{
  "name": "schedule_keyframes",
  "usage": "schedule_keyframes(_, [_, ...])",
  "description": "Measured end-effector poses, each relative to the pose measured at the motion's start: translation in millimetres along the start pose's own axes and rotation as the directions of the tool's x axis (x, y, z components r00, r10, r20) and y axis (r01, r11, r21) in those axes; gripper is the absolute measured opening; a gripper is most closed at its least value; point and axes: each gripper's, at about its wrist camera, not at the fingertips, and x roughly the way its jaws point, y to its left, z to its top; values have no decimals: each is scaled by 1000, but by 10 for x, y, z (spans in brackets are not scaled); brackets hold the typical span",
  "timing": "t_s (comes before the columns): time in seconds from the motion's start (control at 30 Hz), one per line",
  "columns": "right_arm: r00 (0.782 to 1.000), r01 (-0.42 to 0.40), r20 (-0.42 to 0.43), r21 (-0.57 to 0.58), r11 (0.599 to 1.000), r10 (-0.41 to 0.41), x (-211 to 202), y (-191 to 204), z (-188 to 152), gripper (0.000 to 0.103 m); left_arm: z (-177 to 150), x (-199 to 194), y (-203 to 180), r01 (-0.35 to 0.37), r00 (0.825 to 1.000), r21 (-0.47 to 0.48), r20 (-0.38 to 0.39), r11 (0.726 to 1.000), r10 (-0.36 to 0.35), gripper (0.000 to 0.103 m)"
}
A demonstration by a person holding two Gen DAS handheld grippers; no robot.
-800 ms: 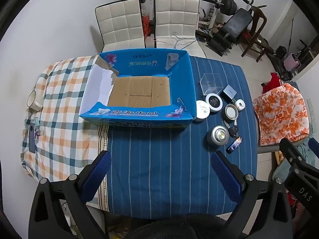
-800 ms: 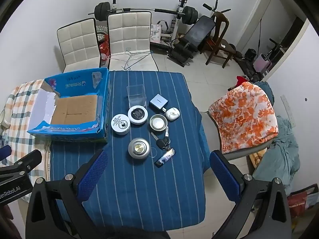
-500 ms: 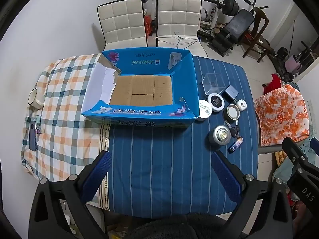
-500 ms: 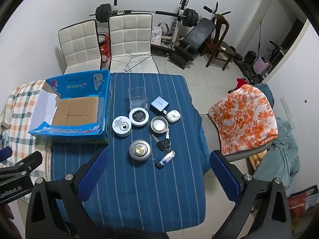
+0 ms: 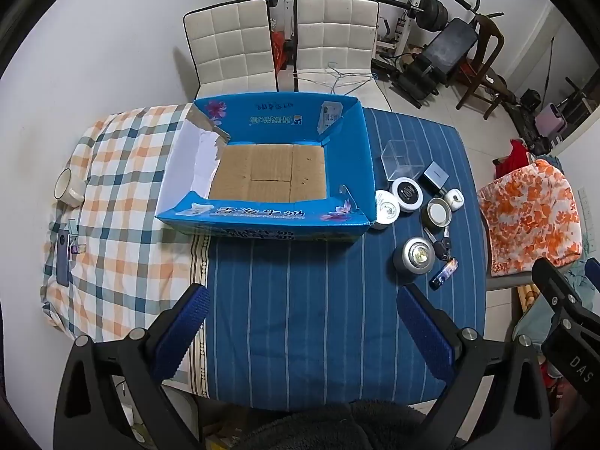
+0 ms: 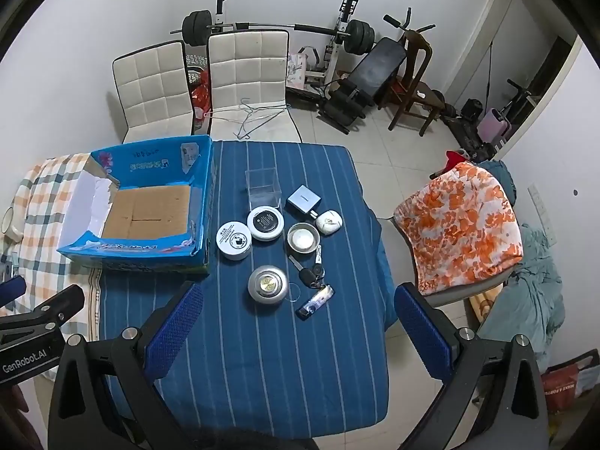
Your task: Organize rigid objects
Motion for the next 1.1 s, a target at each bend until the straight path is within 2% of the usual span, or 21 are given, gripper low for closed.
schedule_keyframes(0.9, [1000,5,-8,12,1000,-5,61,3,52,103,204,-67,124,-24,1000,0,10,1000,24,103])
schedule_keyframes(1.1, [1000,2,-13,17,1000,-2,65,-34,21,103,165,-83,99,-35,999,5,15,999,35,103])
